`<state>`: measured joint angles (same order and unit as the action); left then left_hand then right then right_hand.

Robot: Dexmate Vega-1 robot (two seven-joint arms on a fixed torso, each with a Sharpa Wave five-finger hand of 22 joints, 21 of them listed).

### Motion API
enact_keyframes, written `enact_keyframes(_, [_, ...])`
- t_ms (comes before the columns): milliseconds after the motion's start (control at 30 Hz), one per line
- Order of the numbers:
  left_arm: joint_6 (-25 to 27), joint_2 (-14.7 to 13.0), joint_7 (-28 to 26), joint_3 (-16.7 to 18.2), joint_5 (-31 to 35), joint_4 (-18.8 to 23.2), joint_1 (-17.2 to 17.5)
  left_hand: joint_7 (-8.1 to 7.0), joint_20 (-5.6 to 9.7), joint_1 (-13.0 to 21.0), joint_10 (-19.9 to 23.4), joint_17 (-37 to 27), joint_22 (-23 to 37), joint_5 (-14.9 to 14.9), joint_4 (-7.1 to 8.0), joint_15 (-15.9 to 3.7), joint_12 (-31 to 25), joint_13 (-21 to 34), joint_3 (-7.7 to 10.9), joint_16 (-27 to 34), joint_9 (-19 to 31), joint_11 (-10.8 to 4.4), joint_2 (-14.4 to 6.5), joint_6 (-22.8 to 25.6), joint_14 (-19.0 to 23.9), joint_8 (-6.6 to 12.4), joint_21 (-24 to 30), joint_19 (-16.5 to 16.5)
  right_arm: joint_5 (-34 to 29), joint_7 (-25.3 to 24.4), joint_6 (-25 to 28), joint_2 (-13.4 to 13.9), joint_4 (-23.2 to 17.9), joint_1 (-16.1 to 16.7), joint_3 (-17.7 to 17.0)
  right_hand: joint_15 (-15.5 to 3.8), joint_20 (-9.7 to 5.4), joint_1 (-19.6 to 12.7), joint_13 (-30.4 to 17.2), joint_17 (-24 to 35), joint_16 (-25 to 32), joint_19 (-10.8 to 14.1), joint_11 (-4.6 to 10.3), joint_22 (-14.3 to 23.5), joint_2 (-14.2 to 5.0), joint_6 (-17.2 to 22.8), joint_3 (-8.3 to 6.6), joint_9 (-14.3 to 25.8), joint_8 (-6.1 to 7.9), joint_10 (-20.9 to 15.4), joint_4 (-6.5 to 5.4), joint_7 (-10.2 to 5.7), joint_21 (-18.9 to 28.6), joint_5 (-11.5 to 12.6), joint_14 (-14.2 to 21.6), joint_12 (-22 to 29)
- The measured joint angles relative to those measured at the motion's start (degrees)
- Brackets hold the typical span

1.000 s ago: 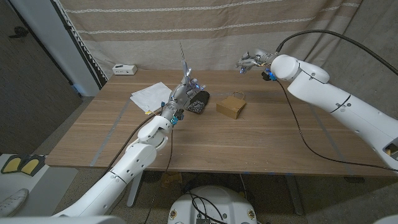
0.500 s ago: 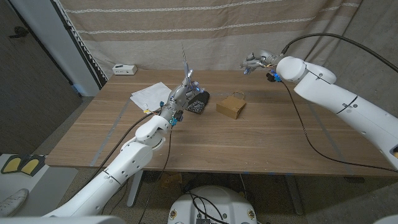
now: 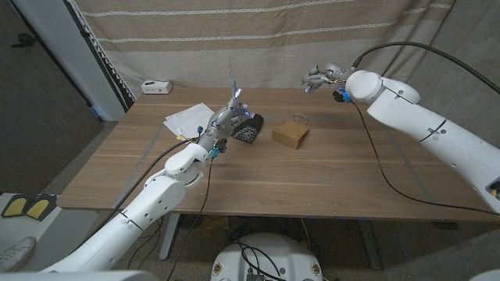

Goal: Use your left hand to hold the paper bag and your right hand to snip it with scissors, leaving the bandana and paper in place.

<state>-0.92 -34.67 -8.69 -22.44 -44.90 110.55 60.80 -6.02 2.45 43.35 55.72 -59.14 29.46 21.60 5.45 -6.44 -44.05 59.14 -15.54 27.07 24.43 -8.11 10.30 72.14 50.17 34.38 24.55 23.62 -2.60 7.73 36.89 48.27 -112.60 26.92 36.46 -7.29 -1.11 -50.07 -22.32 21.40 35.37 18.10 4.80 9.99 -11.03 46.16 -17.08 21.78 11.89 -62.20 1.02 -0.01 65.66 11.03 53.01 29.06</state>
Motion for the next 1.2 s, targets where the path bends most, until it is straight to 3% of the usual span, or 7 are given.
enact_keyframes(367, [5.3, -2.3, -2.1, 0.0, -0.8, 2.7, 0.2, 0.00, -0.31, -1.3, -0.1, 0.8, -0.5, -1.2, 0.00, -0.21, 0.1, -0.1, 0.00, -0.6, -0.3, -0.09, -0.2, 0.0, -0.2, -1.06, -0.8, -0.3, 1.3, -0.5, -0.6, -0.8, 1.8, -0.3, 0.3, -0.10, 0.00, 0.2, 0.0, 0.0, 0.0, 0.0, 0.00, 0.0, 0.24, 0.0, 0.48, 0.0, 0.00, 0.0, 0.00, 0.00, -0.2, 0.0, -0.1, 0.0])
enact_keyframes(500, [6.8, -3.3, -2.3, -0.3, -1.0, 3.3, -0.5, 0.00, -2.18, -1.7, -0.4, 1.4, -0.8, -1.5, 0.00, 0.00, 0.4, -0.2, 0.00, -1.2, 0.0, -0.44, -0.7, 0.0, -0.4, -1.45, -1.1, -0.5, 2.0, -1.2, -1.7, -0.8, 2.2, 0.0, 0.2, 0.21, 0.09, 0.2, 0.0, -0.1, 0.0, -0.3, 0.12, 0.0, 0.24, -0.2, 0.65, 0.0, 0.00, 0.6, 0.16, -0.22, -0.7, 0.0, -1.1, 0.0])
enact_keyframes(700, [8.8, -3.4, -1.6, -0.4, -1.6, 3.3, -0.6, 0.00, -3.20, -2.8, -0.5, 2.5, -1.3, -2.0, 0.00, 0.23, 1.3, -1.0, 0.00, -1.9, -0.3, -0.51, -0.2, 0.0, -0.7, -2.74, -1.3, -0.1, 2.0, -1.3, -1.9, -0.9, 2.4, 0.3, 0.0, 0.53, 0.43, 0.8, 0.3, -0.2, -0.6, -1.1, -0.11, 0.0, 0.78, -0.2, 1.06, 0.0, 0.00, 0.9, 0.10, -0.22, -1.0, 0.0, -2.4, 0.0])
enact_keyframes(733, [9.1, -4.5, -1.5, -0.5, -1.7, 3.5, -1.5, 0.00, -3.39, -3.2, -0.5, 2.7, -1.3, -2.2, 0.00, 0.22, 1.3, -1.2, 0.00, -2.0, -0.6, -0.51, -0.6, 0.0, -0.7, -3.02, -1.4, 0.1, 2.2, -1.9, -2.8, -0.9, 2.4, 0.4, 0.0, 0.53, 0.50, 0.8, 0.3, -0.2, -0.7, -1.1, -0.11, 0.0, 0.78, -0.2, 1.15, 0.0, 0.00, 0.9, 0.19, -0.22, -1.1, 0.0, -2.4, 0.0])
enact_keyframes(967, [11.0, -6.2, -0.5, -0.4, -2.2, 4.3, -2.2, 0.03, -4.00, -6.3, -0.6, 4.3, -2.3, -2.6, 0.00, 0.11, 1.8, -1.7, 0.00, -2.7, -2.0, 0.40, -0.7, 0.0, -1.1, -5.08, -2.2, 0.7, 2.3, -2.3, -3.0, -0.9, 2.3, 0.6, -0.2, 0.73, 0.49, 0.8, 0.3, 0.0, -0.7, -1.7, 0.21, 0.0, 0.77, -0.5, 1.21, 0.0, 0.00, 1.2, 0.25, -0.53, -1.1, 0.0, -2.8, 0.0])
enact_keyframes(1200, [12.1, -8.0, 0.3, -0.1, -2.1, 4.9, -2.4, 1.69, -4.99, -9.6, -2.2, 4.5, -3.3, -3.7, 0.00, 0.72, 1.8, -1.0, 0.00, -3.3, -1.4, 1.42, -0.7, -1.7, -2.6, -5.19, -3.4, -0.3, 2.4, -2.4, -2.4, -0.9, 2.1, 0.6, -0.2, 0.84, 0.49, 1.0, 0.3, 0.0, -0.7, -1.7, 0.01, 0.0, 0.54, -0.5, 1.38, 0.0, 0.00, 1.4, 0.43, -0.53, -1.5, 0.0, -3.3, 0.0])
